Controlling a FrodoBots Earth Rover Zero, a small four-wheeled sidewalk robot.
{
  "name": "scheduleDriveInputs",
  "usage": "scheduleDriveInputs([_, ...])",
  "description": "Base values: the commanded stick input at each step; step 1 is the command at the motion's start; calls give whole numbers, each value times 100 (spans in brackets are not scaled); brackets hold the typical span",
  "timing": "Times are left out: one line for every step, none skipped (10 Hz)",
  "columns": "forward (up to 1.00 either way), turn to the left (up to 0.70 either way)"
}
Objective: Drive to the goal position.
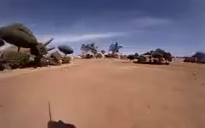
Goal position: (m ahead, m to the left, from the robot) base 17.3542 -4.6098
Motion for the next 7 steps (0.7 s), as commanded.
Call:
scheduleDriveInputs([70,0])
scheduleDriveInputs([70,0])
scheduleDriveInputs([70,0])
scheduleDriveInputs([70,0])
scheduleDriveInputs([70,0])
scheduleDriveInputs([70,0])
scheduleDriveInputs([70,0])
